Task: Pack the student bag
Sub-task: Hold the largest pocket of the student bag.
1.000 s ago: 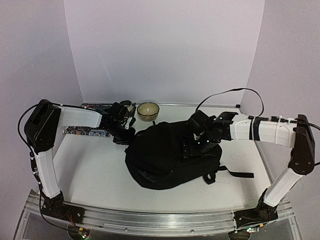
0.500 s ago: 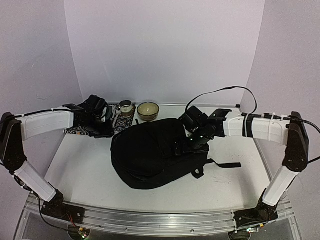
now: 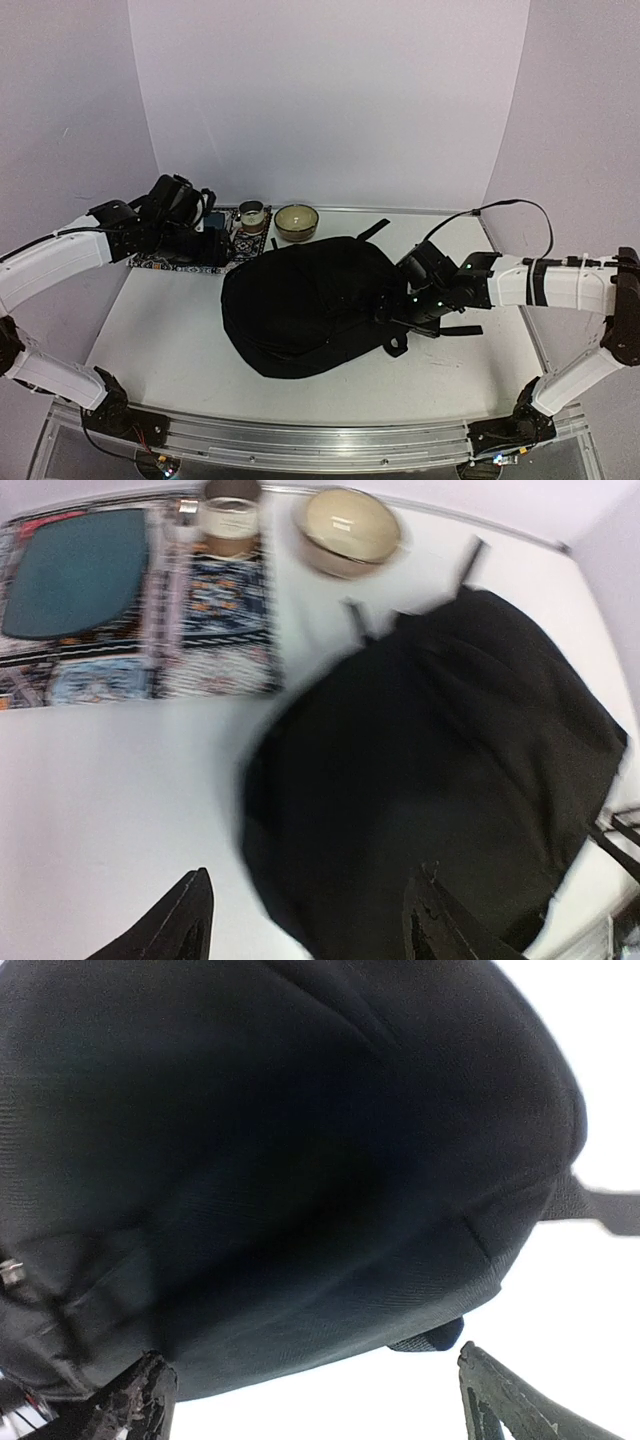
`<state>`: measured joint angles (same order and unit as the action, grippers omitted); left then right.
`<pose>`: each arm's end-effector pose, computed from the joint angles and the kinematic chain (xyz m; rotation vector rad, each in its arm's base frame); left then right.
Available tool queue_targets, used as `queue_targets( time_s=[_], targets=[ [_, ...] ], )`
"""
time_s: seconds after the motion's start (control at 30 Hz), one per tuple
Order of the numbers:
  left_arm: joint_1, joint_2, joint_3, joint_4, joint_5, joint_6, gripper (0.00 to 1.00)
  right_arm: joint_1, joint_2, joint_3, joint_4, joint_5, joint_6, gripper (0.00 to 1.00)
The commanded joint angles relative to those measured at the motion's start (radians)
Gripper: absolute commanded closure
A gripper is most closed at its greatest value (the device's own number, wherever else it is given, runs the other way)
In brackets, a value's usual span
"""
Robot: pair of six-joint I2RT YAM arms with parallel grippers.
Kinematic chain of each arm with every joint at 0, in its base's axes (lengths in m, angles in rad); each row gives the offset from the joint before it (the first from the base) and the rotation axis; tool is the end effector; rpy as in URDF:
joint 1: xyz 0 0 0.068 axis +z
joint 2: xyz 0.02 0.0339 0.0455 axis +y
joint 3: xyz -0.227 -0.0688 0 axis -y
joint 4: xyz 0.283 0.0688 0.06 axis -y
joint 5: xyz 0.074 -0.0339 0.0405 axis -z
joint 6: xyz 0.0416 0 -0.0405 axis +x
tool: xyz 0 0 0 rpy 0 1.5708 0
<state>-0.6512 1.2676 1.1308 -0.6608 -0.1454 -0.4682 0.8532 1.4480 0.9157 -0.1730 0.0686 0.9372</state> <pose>0.2591 -0.1899 0.2686 0.1477 2.3842 -0.3687 0.2352 0.2652 0.1720 0.1402 2.4211 0.8221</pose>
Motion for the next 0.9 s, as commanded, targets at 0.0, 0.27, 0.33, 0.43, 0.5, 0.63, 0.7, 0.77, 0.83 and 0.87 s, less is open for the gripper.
queue_targets(
  time_s=[0.0,0.27,0.33,0.43,0.5,0.63,0.7,0.77,0.83,0.87],
  targets=[
    [-0.113,0.012,0.065,0.037,0.067,-0.068,0.34,-0.002,-0.031,-0.102,0.214,-0.029,0.175,0.02],
    [-0.248,0.08,0.078,0.127,0.129,-0.126,0.34,-0.001,0.042,-0.124,0.388,-0.113,0.221,0.04],
    [-0.274,0.102,0.081,0.158,0.162,-0.137,0.34,-0.001,0.049,-0.129,0.427,-0.127,0.229,0.05],
    [-0.321,0.144,0.099,0.187,0.19,-0.146,0.36,-0.001,0.057,-0.129,0.454,-0.136,0.228,0.07],
    [-0.349,0.178,0.115,0.197,0.198,-0.146,0.37,-0.002,0.066,-0.133,0.473,-0.138,0.227,0.09],
    [-0.392,0.244,0.154,0.204,0.214,-0.137,0.4,0.0,0.093,-0.125,0.538,-0.172,0.23,0.26],
    [-0.409,0.276,0.174,0.204,0.218,-0.13,0.42,-0.001,0.094,-0.119,0.554,-0.184,0.228,0.39],
    [-0.42,0.305,0.19,0.205,0.217,-0.124,0.44,-0.001,0.087,-0.118,0.558,-0.184,0.219,0.51],
    [-0.424,0.329,0.201,0.204,0.209,-0.127,0.45,-0.001,0.078,-0.117,0.558,-0.183,0.208,0.62],
    [-0.425,0.34,0.205,0.203,0.204,-0.127,0.46,-0.002,0.074,-0.118,0.558,-0.183,0.205,0.68]
  ],
)
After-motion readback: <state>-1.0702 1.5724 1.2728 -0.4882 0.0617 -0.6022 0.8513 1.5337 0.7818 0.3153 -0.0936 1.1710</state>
